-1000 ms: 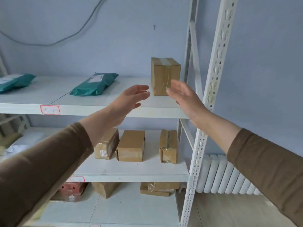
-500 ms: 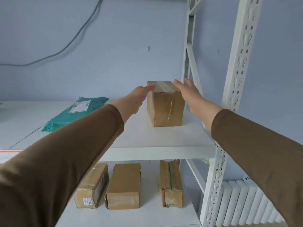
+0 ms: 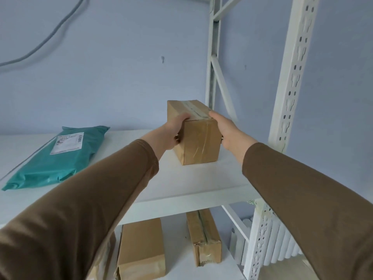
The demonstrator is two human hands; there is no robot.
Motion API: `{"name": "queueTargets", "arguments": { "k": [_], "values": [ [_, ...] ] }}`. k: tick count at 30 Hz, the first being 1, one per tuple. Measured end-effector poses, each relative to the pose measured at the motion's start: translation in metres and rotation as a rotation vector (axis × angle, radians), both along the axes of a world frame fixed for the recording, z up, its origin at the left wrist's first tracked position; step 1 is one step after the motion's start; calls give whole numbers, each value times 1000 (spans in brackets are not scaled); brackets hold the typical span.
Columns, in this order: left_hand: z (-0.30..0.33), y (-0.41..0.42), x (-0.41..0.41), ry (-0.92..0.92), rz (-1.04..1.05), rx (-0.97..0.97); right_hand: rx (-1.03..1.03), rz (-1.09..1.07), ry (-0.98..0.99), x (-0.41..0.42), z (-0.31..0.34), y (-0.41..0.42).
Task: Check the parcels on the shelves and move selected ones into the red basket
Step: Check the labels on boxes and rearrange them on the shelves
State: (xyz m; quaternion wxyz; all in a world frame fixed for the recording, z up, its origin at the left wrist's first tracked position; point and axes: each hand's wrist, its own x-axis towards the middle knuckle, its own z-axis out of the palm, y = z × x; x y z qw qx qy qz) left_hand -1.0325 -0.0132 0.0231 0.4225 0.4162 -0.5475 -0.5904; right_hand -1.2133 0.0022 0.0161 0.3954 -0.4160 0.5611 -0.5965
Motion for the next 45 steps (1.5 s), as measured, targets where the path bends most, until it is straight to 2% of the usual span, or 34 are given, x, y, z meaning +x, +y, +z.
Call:
{"name": "queueTargets", "arguments": {
  "k": [7, 14, 18, 22, 27, 37, 41, 45],
  "values": [
    [-16, 65, 16, 117, -33, -134, -160, -7, 46, 20, -14, 94],
    [-45, 222, 37, 176, -26, -317, -371, 43, 62, 35, -49, 260],
    [-78, 312, 52, 182, -26, -316, -493, 37, 121, 36, -84, 350],
    [-115, 386, 72, 106, -58, -241, -575, 30, 365, 40, -139, 421],
    [-171, 452, 71, 207, -26, -107, -640, -119, 746, 49, -204, 477],
    [-246, 468, 51, 316, -35, -49, -677, -247, 1308, 71, -252, 503],
    [-258, 461, 41, 342, -31, -23, -654, -211, 1415, 71, -252, 499],
    [-263, 452, 34, 342, 33, -21, -595, -16, 1394, 52, -240, 496]
  ]
}}
